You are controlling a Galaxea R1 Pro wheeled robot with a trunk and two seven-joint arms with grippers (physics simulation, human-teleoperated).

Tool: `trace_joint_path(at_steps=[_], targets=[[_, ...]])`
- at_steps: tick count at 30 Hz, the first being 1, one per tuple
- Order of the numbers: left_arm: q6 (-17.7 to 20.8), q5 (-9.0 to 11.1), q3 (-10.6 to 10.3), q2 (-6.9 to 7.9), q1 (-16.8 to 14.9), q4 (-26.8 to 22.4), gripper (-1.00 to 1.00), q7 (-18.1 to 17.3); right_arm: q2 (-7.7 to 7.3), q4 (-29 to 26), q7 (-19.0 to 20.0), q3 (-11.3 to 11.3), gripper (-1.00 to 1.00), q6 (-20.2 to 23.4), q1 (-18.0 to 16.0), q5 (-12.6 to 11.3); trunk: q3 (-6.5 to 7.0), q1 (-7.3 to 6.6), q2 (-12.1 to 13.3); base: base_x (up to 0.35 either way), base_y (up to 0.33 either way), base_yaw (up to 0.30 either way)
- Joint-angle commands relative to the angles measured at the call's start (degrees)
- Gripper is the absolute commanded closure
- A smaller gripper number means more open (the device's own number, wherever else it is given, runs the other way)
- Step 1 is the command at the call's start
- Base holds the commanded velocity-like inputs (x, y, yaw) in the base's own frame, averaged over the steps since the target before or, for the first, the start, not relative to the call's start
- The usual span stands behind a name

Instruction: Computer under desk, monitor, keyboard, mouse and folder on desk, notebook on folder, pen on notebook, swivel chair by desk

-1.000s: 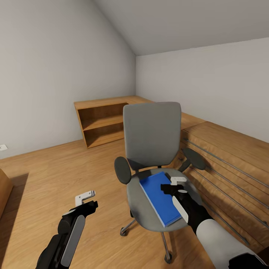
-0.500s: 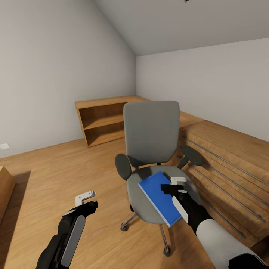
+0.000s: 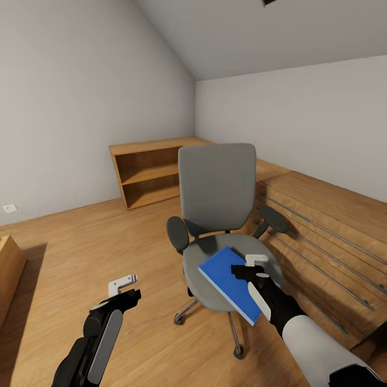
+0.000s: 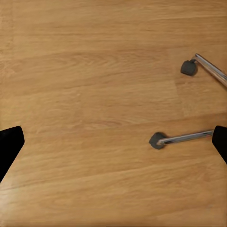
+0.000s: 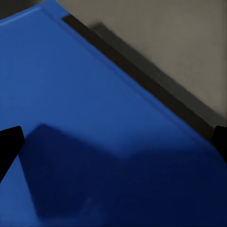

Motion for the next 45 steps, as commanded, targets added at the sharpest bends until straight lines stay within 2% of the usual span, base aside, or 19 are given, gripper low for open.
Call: trace_joint_path(at_steps=[1,31,45], targets=[[0.11,0.60,-0.05,0.00,-0.03,-0.07,-1.00,0.56,-0.09,2.28,-0.57,0.49,-1.00,0.22,-0.01,-0.84,-0.06,-0.01,-0.02,-0.023,0.000,0.000],[0.17,0.60,0.01,0.00,-0.03,-0.06,-1.00,0.56,-0.09,2.26,-0.57,0.49,-1.00,0.22,-0.01,-0.84,-0.06,-0.01,-0.02,-0.031,0.000,0.000],[0.14,0.60,-0.02,0.00,-0.03,0.00,-1.00,0.56,-0.09,2.26,-0.57,0.49,-1.00,0.22,-0.01,-0.84,2.45,-3.08,5.59,-0.001,0.000,0.000]])
